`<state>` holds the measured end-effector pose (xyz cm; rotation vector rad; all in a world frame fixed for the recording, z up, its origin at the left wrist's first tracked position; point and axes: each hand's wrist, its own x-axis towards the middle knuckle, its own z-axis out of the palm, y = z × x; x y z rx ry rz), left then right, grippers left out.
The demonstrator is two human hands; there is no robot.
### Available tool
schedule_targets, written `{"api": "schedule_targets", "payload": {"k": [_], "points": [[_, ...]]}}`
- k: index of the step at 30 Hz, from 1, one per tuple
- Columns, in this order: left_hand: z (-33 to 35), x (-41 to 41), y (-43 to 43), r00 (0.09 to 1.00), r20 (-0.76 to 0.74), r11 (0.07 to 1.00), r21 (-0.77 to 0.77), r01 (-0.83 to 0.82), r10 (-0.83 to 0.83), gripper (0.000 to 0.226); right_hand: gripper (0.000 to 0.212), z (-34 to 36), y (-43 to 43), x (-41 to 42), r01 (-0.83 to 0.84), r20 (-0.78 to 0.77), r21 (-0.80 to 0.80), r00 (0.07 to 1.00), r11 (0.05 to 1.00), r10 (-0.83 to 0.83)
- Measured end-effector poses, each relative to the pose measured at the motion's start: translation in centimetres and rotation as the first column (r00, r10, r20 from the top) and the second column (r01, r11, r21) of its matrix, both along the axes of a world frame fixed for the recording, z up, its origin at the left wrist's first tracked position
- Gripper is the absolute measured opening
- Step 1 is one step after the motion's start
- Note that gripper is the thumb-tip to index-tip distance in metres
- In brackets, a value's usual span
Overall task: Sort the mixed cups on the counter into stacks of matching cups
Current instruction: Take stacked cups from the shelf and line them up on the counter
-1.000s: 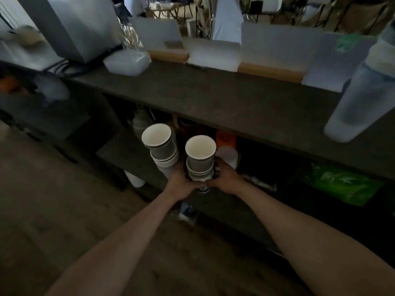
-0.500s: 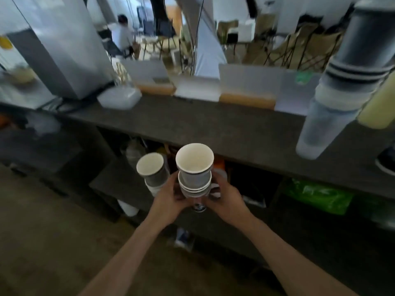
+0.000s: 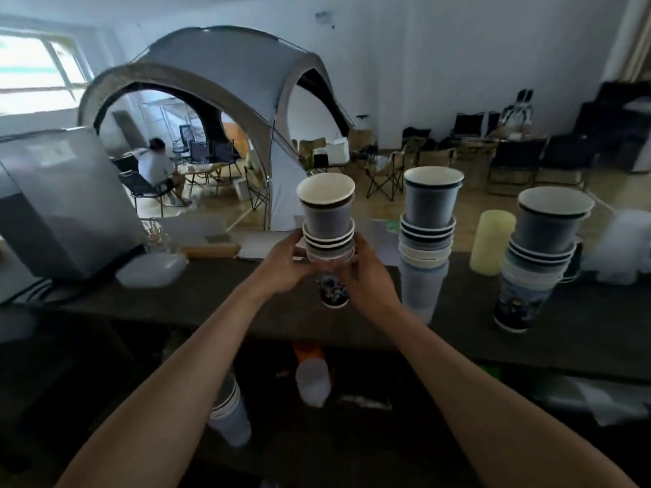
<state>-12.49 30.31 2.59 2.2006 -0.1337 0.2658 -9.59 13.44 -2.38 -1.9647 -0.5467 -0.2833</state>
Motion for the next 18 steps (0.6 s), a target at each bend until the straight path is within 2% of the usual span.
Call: {"api": "schedule_targets", "payload": {"k": [4, 7, 10, 13, 16, 18], "points": [[-2.5, 2.5, -1.9, 0.994, -0.088, 0.997, -0.04, 0.065, -0.069, 0.071, 0.067, -2.7, -1.2, 1.4, 0.089, -0.105, -0.078, 0.99, 0.993, -0.097], [-3.6, 3.3, -1.8, 0.991, -0.097, 0.989, -0.122, 0.081, -0.093, 0.063, 0.071, -4.2, -1.7, 2.0, 0.054, -0.146, -0.159, 0.986, 0.986, -0.078], [-4.0, 3.8, -1.1, 0.986, -0.124, 0.986, -0.137, 0.098, -0.115, 0.06, 0.077, -4.8, -1.7, 2.2, 0.021, -0.201, -0.208, 0.978, 0.978, -0.064], [-4.7, 3.6, -0.4, 0.981, -0.165, 0.985, -0.153, 0.075, -0.1, 0.076, 0.08, -5.3, -1.2, 1.9, 0.122, -0.215, -0.191, 0.963, 0.974, -0.163], [-5.4, 3.1, 1.1, 0.98, -0.196, 0.983, -0.182, -0.018, -0.018, 0.088, 0.061, -5.4, -0.7, 0.3, 0.275, -0.131, -0.219, 0.943, 0.936, -0.307], [-5.4, 2.3, 3.0, 0.976, -0.207, 0.98, -0.172, -0.099, 0.063, 0.089, 0.043, -4.9, -0.1, -1.5, 0.29, -0.062, -0.205, 0.949, 0.935, -0.308]]}}
